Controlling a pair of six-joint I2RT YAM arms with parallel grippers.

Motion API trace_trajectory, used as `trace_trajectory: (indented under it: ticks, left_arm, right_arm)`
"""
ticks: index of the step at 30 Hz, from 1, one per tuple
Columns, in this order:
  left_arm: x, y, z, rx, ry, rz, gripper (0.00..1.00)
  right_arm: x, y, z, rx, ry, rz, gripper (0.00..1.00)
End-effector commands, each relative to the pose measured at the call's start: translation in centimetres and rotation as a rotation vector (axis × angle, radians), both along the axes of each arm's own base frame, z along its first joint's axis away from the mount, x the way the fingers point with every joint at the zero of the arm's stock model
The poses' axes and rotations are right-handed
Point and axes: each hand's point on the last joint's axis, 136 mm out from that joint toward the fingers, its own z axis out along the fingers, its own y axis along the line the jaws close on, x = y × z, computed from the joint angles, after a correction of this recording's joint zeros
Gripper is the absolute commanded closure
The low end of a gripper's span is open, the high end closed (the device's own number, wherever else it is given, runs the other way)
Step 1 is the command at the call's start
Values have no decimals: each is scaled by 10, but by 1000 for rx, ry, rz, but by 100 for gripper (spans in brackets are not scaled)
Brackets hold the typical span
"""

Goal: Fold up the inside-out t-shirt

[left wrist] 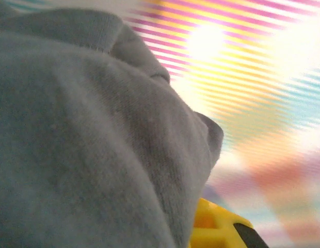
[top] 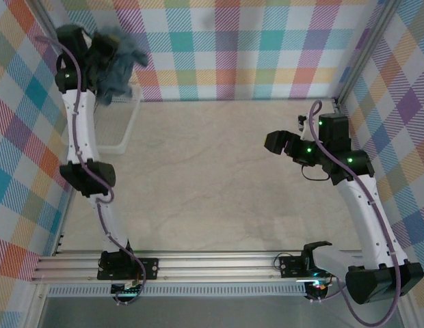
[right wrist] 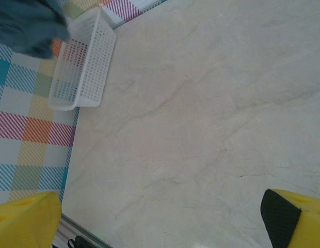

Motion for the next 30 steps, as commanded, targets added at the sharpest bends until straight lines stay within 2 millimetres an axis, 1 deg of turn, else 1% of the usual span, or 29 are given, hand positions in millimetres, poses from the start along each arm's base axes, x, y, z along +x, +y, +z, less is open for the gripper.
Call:
trace_trajectory:
  ticks: [1,2,3,4,5,6,7,8,9,10,11,12,13,14,16,18,19,20,22,24,26,28,29,30]
  left_arm:
    - [-76,-84,78,56,-186,-186,100]
    - [-84,-106,73,75,-182,-232,100]
    - [-91,-129,64,99,-171,-272,100]
    - [-97,-148,52,122,-155,-298,100]
    - [-101,-161,38,145,-133,-316,100]
    - [-103,-174,18,172,-95,-333,100]
    - [-104,-183,-7,206,-42,-338,100]
    - [-104,-188,-31,239,12,-337,100]
    - [-106,-193,-59,275,75,-345,100]
    - [-110,-197,-89,305,142,-357,97]
    - [-116,-199,-112,328,188,-365,92]
    - [-124,-200,-136,358,231,-368,83]
    - [-133,-200,-156,385,258,-370,70]
    - [-142,-199,-174,411,277,-381,58]
    - [-158,-189,-197,458,313,-374,43]
    - [-171,-174,-212,510,350,-349,41]
    - [-177,-170,-220,538,369,-348,40]
    - [-182,-167,-228,556,388,-345,40]
    - [-193,-168,-253,589,444,-363,40]
    - [-206,-177,-280,618,501,-395,40]
    - [-219,-184,-311,653,575,-408,40]
    - [-230,-183,-342,662,665,-388,40]
    - [-234,-180,-358,665,715,-375,39]
    - [-238,-176,-370,671,753,-360,39]
  right_arm:
    - [2,-1,3,20,-25,-25,0]
    - [3,-1,2,23,-25,-28,0]
    - [4,-1,1,27,-22,-32,0]
    - [5,-1,-1,29,-17,-34,0]
    - [6,-1,-3,27,-14,-37,0]
    - [6,-3,-6,20,-6,-48,0]
    - [6,-6,-9,8,2,-65,0]
    - [6,-10,-13,-8,11,-85,0]
    - [5,-14,-16,-25,20,-103,0]
    - [3,-18,-19,-43,23,-118,0]
    - [2,-20,-21,-55,25,-129,0]
    - [0,-23,-22,-67,22,-139,0]
    - [-1,-26,-22,-77,15,-147,0]
    - [-2,-27,-23,-84,6,-151,0]
    - [0,-29,-25,-95,-11,-155,0]
    - [6,-30,-31,-108,-5,-159,0]
    - [12,-30,-37,-118,11,-164,0]
    - [18,-30,-43,-125,26,-164,0]
    - [34,-25,-61,-135,75,-153,0]
    - [49,-20,-84,-137,127,-139,0]
    - [64,-14,-112,-133,194,-133,0]
    - [72,-4,-137,-128,264,-105,0]
    - [74,2,-151,-134,299,-89,0]
    - [75,9,-163,-142,328,-73,0]
